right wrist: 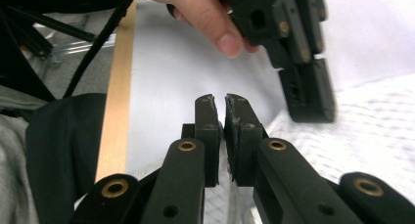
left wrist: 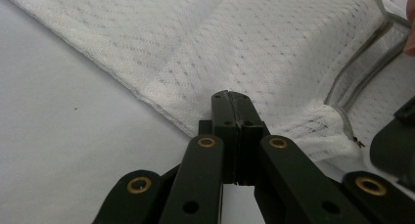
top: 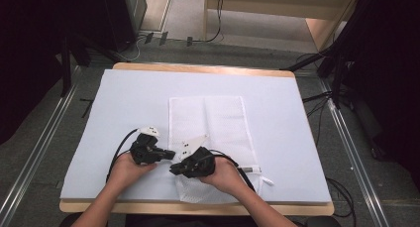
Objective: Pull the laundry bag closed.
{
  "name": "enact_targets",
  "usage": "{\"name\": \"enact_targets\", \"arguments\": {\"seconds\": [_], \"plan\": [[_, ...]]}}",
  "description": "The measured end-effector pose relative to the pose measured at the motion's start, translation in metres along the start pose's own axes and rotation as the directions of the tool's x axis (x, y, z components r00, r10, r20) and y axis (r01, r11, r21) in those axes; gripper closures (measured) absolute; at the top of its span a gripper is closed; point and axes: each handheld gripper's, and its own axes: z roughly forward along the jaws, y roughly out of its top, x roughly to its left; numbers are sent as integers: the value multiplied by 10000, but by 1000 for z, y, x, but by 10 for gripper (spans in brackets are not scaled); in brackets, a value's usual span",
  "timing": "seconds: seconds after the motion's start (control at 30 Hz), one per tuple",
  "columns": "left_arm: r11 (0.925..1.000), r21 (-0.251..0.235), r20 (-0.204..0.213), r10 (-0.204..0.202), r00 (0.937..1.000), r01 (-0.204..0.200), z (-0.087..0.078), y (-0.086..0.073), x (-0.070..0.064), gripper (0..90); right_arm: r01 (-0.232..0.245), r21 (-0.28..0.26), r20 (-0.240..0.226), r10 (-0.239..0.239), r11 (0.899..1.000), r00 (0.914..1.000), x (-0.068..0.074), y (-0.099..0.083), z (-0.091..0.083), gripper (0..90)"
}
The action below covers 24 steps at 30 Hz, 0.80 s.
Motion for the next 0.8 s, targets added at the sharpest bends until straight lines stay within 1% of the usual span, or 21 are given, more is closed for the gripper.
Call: {"name": "enact_targets", "arguments": {"seconds": [0.03, 0.07, 0.1, 0.13, 0.17, 0.2, 0.23, 0.37, 0.43, 0.57, 0.63, 0.73, 0.8], "plan": [[10000, 1, -5, -14, 10000, 14, 0, 0, 0, 900, -52, -6, 9, 52, 10000, 10000, 0, -1, -2, 868], [10000, 5, -8, -22, 10000, 22, 0, 0, 0, 900, -26, -10, 130, 26, 10000, 9999, 0, -2, -3, 869], [10000, 1, -6, -27, 10000, 27, 0, 0, 0, 900, -73, 65, 145, 72, 10000, 9999, -1, -4, -4, 870], [10000, -5, 2, -41, 10000, 41, 0, 0, 0, 900, -111, 23, 227, 111, 9999, 9997, -2, -5, -6, 870], [10000, 25, 8, -53, 10000, 53, 0, 0, 0, 900, -223, 0, 232, 223, 9998, 9995, -2, -7, -7, 870], [10000, 25, 15, -63, 10000, 63, 0, 0, 0, 900, -186, -21, 272, 186, 9998, 9995, -2, -9, -7, 871], [10000, 26, 15, -71, 10000, 71, 0, 0, 0, 900, -276, -11, 255, 276, 9996, 9993, -2, -10, -7, 871], [10000, -16, -18, -59, 10000, 59, 0, 0, 0, 900, -121, 51, 327, 119, 9999, 9994, 1, -13, -4, 858], [10000, 2, 11, -67, 10000, 67, 0, 0, 0, 900, -193, 44, 410, 191, 9998, 9990, 2, -17, -2, 848], [9999, -3, 27, -111, 9999, 111, 0, 0, -1, 889, -248, 32, 368, 247, 9997, 9990, 5, -22, 3, 847], [10000, -5, 60, -90, 9999, 90, 0, 0, -1, 877, -285, 77, 374, 282, 9996, 9989, 6, -22, 5, 845], [10000, 5, 120, -91, 9999, 91, 0, 0, -1, 860, -204, 40, 441, 202, 9998, 9988, 5, -21, 6, 845], [10000, -9, 150, -91, 9998, 91, -1, 0, -1, 848, -280, 73, 403, 277, 9996, 9988, 6, -22, 5, 843]]}}
